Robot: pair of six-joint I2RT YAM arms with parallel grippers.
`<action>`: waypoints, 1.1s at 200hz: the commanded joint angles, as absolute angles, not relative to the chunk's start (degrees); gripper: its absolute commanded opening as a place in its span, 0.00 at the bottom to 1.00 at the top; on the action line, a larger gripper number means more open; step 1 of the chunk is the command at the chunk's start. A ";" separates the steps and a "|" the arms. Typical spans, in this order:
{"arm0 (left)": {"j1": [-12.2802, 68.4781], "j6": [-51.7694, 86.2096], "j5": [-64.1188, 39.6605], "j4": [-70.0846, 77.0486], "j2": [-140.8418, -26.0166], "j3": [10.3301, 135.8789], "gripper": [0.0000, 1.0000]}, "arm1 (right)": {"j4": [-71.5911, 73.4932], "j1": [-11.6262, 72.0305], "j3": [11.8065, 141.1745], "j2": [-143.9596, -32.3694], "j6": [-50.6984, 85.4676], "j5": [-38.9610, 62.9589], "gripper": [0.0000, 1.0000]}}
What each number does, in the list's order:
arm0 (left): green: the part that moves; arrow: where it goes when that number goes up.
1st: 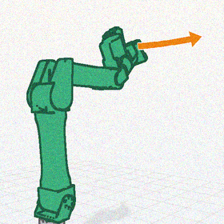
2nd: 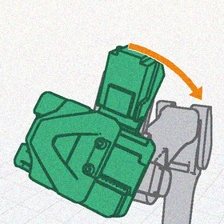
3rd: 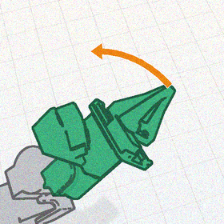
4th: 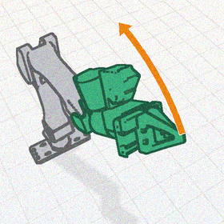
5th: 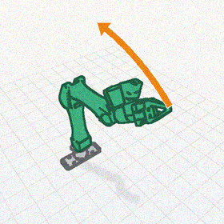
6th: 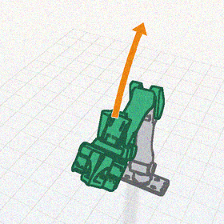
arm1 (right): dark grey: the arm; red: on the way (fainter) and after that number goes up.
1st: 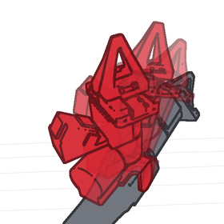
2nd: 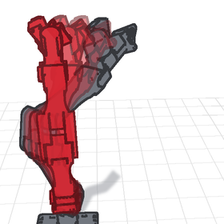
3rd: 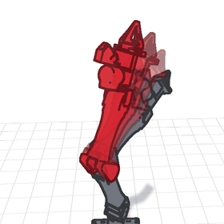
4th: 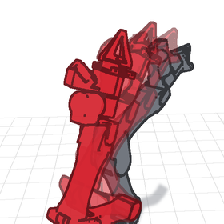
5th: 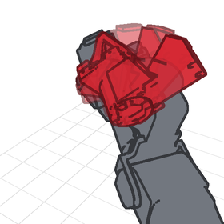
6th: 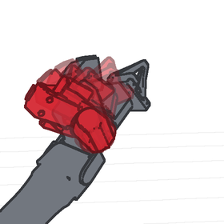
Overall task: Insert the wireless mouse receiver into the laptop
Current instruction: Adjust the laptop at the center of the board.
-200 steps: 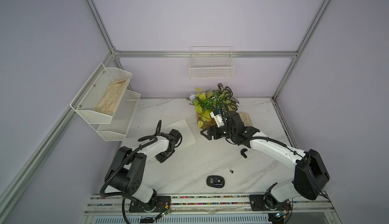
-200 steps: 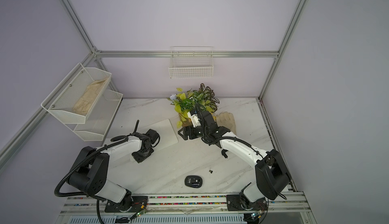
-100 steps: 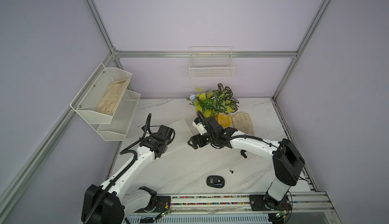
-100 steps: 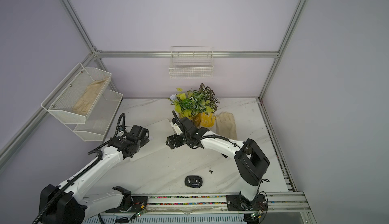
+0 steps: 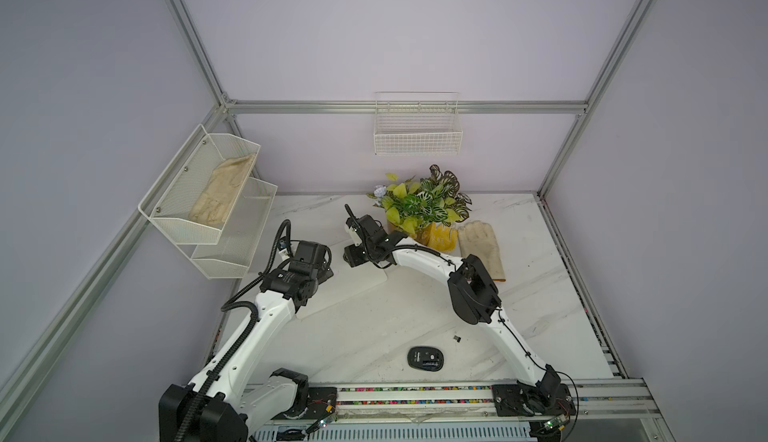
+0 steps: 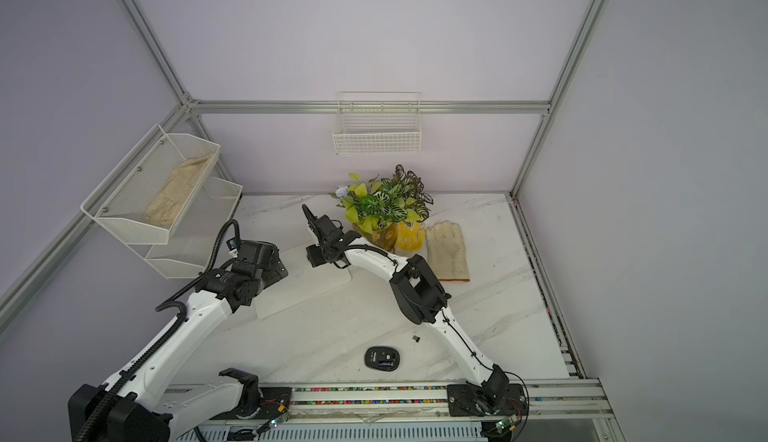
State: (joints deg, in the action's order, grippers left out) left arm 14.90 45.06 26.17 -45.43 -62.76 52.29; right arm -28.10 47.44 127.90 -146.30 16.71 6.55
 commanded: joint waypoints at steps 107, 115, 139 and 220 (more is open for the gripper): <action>14.39 44.96 26.55 -40.26 -75.61 60.97 1.00 | -12.86 47.75 105.04 -132.71 19.77 -6.37 0.54; 14.33 45.15 26.90 -39.75 -78.01 62.80 1.00 | -10.76 47.81 99.91 -128.66 19.84 -6.75 0.54; 14.07 45.36 25.41 -38.22 -86.42 68.18 1.00 | -6.41 47.91 87.64 -118.05 19.86 -6.20 0.56; 13.63 45.01 18.68 -38.46 -112.89 88.31 1.00 | -4.43 51.61 68.71 -97.56 19.35 -2.40 0.61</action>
State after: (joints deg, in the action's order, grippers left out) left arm 14.11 45.39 20.58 -38.48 -107.13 81.30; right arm -6.85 50.00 72.44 -101.51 19.20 -3.68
